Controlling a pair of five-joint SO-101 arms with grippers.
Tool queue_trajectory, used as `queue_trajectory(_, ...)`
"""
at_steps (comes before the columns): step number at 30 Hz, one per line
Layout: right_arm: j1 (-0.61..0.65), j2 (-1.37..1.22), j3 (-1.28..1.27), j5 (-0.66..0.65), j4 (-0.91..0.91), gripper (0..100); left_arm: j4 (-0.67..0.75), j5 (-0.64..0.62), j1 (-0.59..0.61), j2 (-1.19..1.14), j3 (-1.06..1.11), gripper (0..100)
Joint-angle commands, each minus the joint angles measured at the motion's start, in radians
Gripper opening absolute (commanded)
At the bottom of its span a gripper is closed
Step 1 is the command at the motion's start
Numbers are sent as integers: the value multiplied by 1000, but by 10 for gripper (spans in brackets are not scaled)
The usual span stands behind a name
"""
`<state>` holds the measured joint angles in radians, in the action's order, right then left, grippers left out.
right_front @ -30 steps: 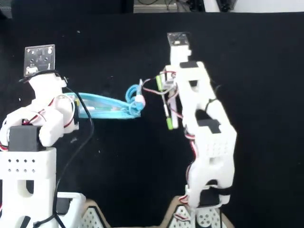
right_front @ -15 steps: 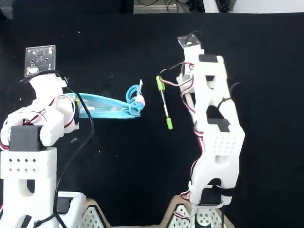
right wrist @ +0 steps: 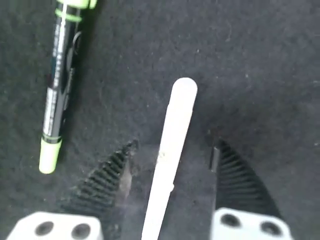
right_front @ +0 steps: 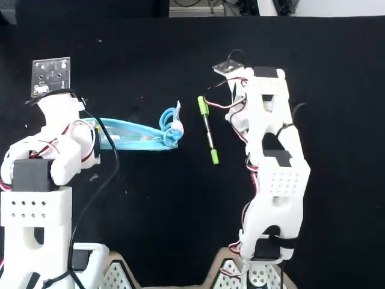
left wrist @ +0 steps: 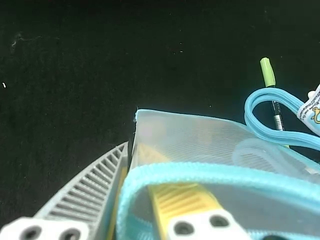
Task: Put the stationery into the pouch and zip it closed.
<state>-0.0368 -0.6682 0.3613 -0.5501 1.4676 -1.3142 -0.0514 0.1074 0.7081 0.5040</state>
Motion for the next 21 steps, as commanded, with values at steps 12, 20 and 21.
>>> queue_trajectory(12,6,-231,364,28,92,100,5,-3,1,-11,62,30)
queue_trajectory(20,-41,-288,648,-3,298,11,5,-2,1,-11,62,30)
queue_trajectory(21,-52,-282,662,0,298,11,5,-2,1,-11,62,30)
